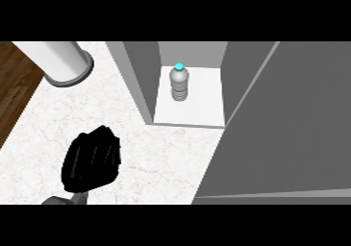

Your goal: Pick up the bottled water, place it into the cabinet and close the cabinet

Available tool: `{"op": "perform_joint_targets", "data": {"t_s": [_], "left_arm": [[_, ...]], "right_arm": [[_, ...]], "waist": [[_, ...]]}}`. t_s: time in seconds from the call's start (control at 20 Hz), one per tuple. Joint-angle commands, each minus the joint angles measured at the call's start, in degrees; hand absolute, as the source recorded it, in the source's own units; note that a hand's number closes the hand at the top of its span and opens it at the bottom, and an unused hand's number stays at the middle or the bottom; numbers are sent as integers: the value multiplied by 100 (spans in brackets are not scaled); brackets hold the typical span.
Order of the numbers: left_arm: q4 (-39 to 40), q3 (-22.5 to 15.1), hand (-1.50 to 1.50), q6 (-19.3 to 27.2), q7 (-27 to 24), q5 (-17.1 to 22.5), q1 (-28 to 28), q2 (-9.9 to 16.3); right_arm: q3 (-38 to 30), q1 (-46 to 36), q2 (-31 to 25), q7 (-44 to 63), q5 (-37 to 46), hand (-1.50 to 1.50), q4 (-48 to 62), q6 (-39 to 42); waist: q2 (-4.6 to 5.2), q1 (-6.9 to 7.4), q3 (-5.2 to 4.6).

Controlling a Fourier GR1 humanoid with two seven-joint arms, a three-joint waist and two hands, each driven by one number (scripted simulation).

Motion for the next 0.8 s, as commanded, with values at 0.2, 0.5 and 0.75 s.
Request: {"op": "perform_joint_targets", "data": {"t_s": [0.2,0.5,0.75], "left_arm": [[-1805,203,150,-183,31,262,1757,725],[-2651,619,150,-372,64,582,2649,1107],[-2306,1265,150,-1190,-443,898,3144,1335]], "right_arm": [[785,-830,952,1015,390,150,-295,-67],[39,-2333,2201,2071,482,150,484,-193],[-453,-3356,3121,2463,577,150,1503,-323]], "waist": [[24,-106,-12],[59,-85,-12],[85,-179,-5]]}}
